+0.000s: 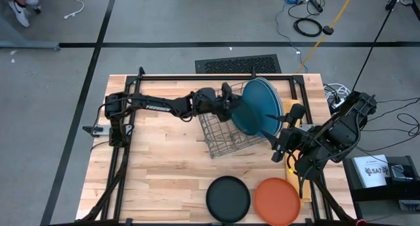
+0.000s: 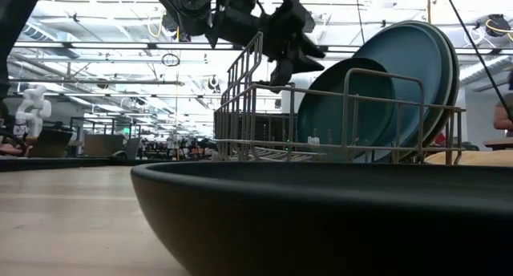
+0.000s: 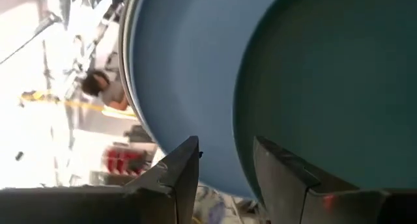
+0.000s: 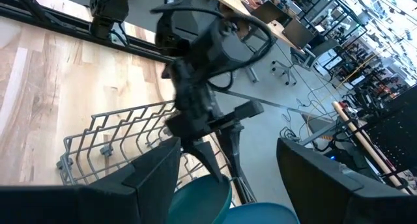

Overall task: Sort dishes
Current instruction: Put the dark green plate into the dish rack

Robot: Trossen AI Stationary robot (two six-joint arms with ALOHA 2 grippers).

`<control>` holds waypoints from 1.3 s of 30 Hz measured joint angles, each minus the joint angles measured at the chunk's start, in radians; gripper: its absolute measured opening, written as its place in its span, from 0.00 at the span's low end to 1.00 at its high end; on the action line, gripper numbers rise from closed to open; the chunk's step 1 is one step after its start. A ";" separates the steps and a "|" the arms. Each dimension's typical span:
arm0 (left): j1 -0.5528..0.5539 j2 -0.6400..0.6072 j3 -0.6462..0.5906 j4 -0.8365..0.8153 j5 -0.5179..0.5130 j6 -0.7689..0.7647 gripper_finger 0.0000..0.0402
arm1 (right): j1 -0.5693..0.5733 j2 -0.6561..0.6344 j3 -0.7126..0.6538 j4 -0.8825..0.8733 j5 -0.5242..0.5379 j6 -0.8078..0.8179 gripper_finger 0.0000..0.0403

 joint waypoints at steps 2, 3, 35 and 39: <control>0.017 0.000 0.000 -0.006 0.019 -0.034 0.36 | 0.000 0.000 0.000 0.000 0.000 -0.004 0.61; 0.024 0.000 0.000 -0.006 0.025 -0.041 0.36 | 0.000 0.000 0.000 0.000 0.001 -0.005 0.61; -0.054 0.180 0.266 -0.140 -0.113 0.099 0.01 | 0.000 0.000 0.000 0.009 -0.003 -0.007 0.61; -0.080 0.183 0.264 -0.080 -0.114 0.174 0.01 | 0.000 0.000 0.000 0.009 -0.003 -0.002 0.61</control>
